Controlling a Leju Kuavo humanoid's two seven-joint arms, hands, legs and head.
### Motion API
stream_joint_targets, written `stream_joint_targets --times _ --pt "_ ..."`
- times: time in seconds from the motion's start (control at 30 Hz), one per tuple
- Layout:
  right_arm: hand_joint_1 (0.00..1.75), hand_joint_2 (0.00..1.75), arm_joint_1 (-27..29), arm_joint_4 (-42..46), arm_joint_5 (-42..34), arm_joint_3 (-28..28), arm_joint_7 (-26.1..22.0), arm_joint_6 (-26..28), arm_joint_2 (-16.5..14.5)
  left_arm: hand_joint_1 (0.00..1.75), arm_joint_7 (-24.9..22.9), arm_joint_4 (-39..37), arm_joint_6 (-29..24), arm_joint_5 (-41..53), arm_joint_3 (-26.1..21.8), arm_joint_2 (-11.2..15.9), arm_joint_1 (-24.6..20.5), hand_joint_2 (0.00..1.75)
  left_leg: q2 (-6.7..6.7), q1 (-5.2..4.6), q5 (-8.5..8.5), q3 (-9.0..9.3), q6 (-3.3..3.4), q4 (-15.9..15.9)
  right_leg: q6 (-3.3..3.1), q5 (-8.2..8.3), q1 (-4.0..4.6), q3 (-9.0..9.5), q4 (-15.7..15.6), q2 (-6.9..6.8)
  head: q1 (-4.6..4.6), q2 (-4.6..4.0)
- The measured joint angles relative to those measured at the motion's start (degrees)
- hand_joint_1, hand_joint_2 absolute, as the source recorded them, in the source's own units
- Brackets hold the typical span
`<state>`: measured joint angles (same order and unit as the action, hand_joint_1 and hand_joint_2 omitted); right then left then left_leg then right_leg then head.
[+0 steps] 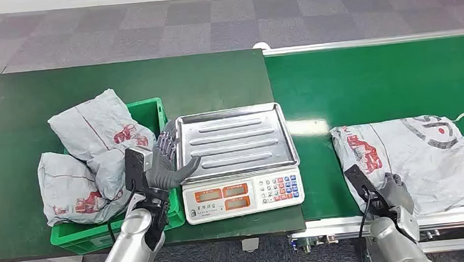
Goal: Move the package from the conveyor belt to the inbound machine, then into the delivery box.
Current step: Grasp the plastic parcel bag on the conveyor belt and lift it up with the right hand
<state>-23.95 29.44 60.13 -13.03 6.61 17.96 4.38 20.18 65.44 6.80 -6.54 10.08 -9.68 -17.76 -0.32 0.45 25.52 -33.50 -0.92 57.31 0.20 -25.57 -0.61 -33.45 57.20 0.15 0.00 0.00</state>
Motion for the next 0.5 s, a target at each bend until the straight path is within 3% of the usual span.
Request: stream_joint_targets --times 0.3,0.5 --pt "1.75 1.75 -0.8 -1.3 0.2 0.0 -0.4 0.8 -0.4 0.00 -0.4 0.5 0.0 0.0 -0.2 0.0 0.3 1.75 0.00 0.00 -0.01 0.07 0.01 0.0 0.01 0.01 0.01 0.08 0.0 0.00 0.00 0.00" --pt "1.75 1.75 -1.1 -1.6 -1.0 0.0 -3.2 2.7 -0.7 0.00 -0.9 1.1 0.0 0.2 -0.3 -0.1 0.6 1.75 0.00 0.01 -0.01 0.04 0.01 0.0 0.00 0.00 0.03 0.03 0.0 0.02 0.00 0.00"
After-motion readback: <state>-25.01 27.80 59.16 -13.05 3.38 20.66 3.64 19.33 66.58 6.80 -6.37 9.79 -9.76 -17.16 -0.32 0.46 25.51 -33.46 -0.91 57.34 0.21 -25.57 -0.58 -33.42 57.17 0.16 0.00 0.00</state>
